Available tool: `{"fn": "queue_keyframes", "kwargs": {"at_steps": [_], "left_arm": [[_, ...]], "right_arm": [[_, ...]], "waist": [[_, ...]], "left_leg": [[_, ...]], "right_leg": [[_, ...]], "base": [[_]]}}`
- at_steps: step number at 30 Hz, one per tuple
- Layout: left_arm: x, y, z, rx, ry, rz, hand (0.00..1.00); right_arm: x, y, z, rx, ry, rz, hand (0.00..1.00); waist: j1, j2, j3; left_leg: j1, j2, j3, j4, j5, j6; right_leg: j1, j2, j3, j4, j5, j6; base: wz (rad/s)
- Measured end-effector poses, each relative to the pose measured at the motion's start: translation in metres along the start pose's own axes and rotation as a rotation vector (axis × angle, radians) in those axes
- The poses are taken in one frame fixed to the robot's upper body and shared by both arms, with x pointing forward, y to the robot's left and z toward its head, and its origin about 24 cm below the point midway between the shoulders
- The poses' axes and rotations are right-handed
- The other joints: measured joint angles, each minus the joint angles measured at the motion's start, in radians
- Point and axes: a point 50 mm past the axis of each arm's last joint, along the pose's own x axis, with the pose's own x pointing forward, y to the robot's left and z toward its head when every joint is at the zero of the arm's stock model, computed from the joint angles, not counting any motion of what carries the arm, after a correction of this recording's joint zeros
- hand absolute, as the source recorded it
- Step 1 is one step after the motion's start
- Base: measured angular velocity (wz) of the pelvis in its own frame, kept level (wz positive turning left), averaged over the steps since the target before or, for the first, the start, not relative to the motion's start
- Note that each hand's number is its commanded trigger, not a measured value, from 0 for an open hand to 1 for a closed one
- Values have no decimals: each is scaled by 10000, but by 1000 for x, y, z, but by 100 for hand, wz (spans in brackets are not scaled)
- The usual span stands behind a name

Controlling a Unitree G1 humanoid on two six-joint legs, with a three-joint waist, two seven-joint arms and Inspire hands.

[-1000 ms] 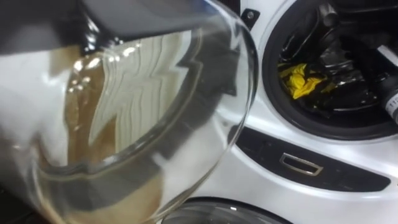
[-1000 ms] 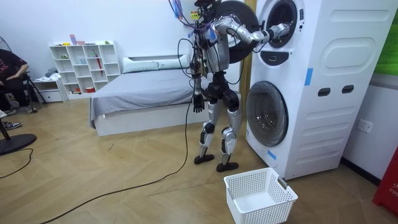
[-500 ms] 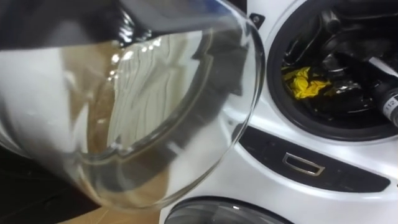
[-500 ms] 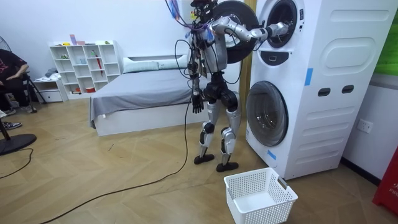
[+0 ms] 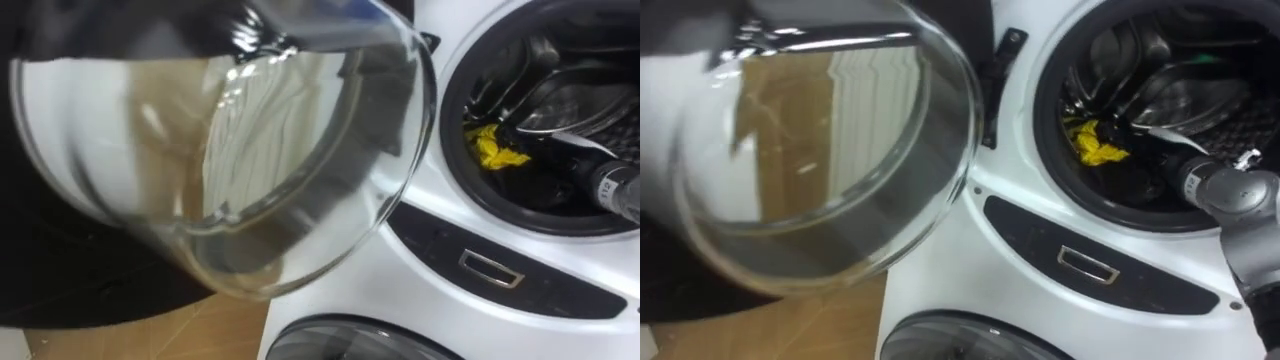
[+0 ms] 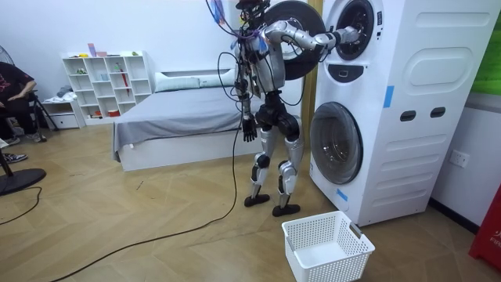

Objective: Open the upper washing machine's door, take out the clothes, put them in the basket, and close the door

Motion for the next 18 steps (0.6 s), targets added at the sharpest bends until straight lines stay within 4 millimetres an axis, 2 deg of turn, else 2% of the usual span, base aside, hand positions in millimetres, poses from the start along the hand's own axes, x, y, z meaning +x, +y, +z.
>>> {"fn": "queue_keyframes", "kwargs": {"at_steps": [1, 2, 4, 9, 15, 18], "left_arm": [[0, 0, 0, 134, 32, -52, 0], [0, 1, 1, 176, 57, -73, 0], [1, 2, 1, 330, 99, -215, 0], [1, 1, 3, 441, 66, -416, 0], [0, 3, 8, 664, -137, -260, 0], [0, 4, 11, 782, -258, -140, 0]], "right_arm": [[0, 1, -1, -136, 155, -19, 43], [0, 0, 0, -216, 201, -59, 100], [-1, -1, 1, -595, 363, -201, 100], [-5, -1, 7, -1733, 735, -779, 100], [-16, -14, 15, -3060, 1074, -1978, 100], [-21, -13, 15, -3387, 1063, -2170, 100]], "waist": [[83, 0, 0], [116, 0, -1], [256, 3, -3], [319, 22, -13], [398, 8, -23], [361, -6, -33]], "left_leg": [[-26, 2, -8, -1, 2, 3], [-31, 7, -4, -1, 4, 5], [-59, 13, -11, 16, 11, 10], [-175, 12, -60, 139, 39, 4], [-184, 6, -91, 32, 85, 16], [-177, -12, -92, -3, 86, 49]], "right_leg": [[-10, 9, -3, -42, 31, 52], [1, 15, -5, -73, 39, 64], [-5, 29, -19, -120, 56, 90], [-20, 27, -52, -114, 74, 111], [-32, 45, -50, -124, 75, 112], [-32, 88, -44, -146, 72, 106]], "base": [[-6], [0], [0], [4], [3], [0]]}}
